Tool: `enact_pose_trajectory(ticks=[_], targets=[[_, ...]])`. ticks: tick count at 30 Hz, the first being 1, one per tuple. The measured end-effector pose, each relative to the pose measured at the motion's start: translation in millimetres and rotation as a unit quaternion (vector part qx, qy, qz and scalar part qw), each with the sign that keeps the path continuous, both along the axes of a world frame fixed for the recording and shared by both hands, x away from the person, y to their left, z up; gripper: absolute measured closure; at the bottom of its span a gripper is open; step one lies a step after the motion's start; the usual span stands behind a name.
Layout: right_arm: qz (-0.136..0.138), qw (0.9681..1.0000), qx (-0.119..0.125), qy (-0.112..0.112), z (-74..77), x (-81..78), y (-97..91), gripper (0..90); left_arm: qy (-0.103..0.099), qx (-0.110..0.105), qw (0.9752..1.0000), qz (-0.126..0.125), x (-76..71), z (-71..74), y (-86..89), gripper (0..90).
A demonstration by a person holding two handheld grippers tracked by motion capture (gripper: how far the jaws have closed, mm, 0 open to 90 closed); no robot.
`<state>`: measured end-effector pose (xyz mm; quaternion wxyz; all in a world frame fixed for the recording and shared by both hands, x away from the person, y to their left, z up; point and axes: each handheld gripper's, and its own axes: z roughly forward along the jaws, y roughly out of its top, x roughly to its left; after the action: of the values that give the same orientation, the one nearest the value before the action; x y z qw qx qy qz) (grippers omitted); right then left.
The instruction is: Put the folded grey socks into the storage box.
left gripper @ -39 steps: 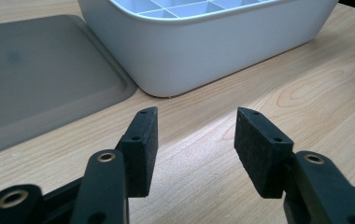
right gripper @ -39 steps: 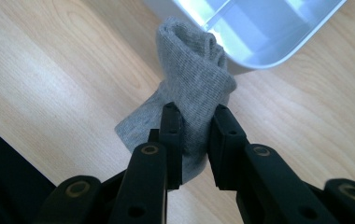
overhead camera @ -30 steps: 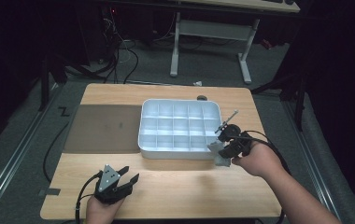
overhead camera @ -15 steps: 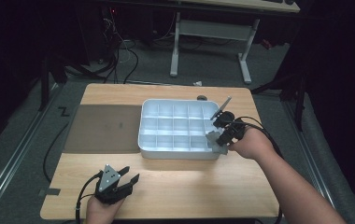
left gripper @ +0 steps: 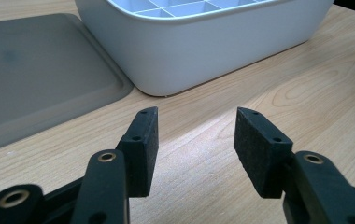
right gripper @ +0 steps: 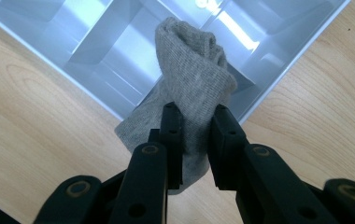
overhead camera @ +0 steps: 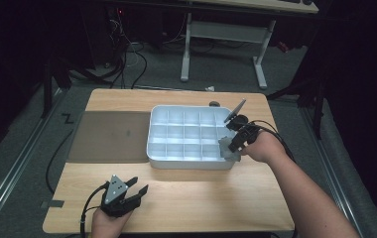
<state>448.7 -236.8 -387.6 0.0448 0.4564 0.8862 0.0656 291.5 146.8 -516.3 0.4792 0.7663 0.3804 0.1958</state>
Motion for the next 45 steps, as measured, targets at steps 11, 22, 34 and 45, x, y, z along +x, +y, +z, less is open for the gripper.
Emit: enact_pose_trajectory(ticks=[11, 22, 34, 45], targets=[[-0.008, 0.9998, -0.009, 0.017, -16.1, 12.4, 2.0, 78.5, 0.001, 0.004, 1.0, -0.001, 0.6, -1.4, -0.7, 50.9], [-0.026, 0.998, -0.046, 0.034, -38.8, 22.8, 12.6, 79.6, 0.001, 0.002, 1.0, -0.001, 1.4, -1.6, 0.1, 50.8], [-0.03, 0.9955, -0.077, 0.045, -64.5, 25.3, 21.7, 80.0, 0.002, 0.004, 1.0, 0.001, 2.4, -2.7, 0.6, 50.8], [-0.017, 0.9947, -0.087, 0.052, -74.3, 28.6, 24.5, 79.6, 0.005, 0.005, 1.0, -0.002, 2.7, -3.9, 0.0, 50.6]])
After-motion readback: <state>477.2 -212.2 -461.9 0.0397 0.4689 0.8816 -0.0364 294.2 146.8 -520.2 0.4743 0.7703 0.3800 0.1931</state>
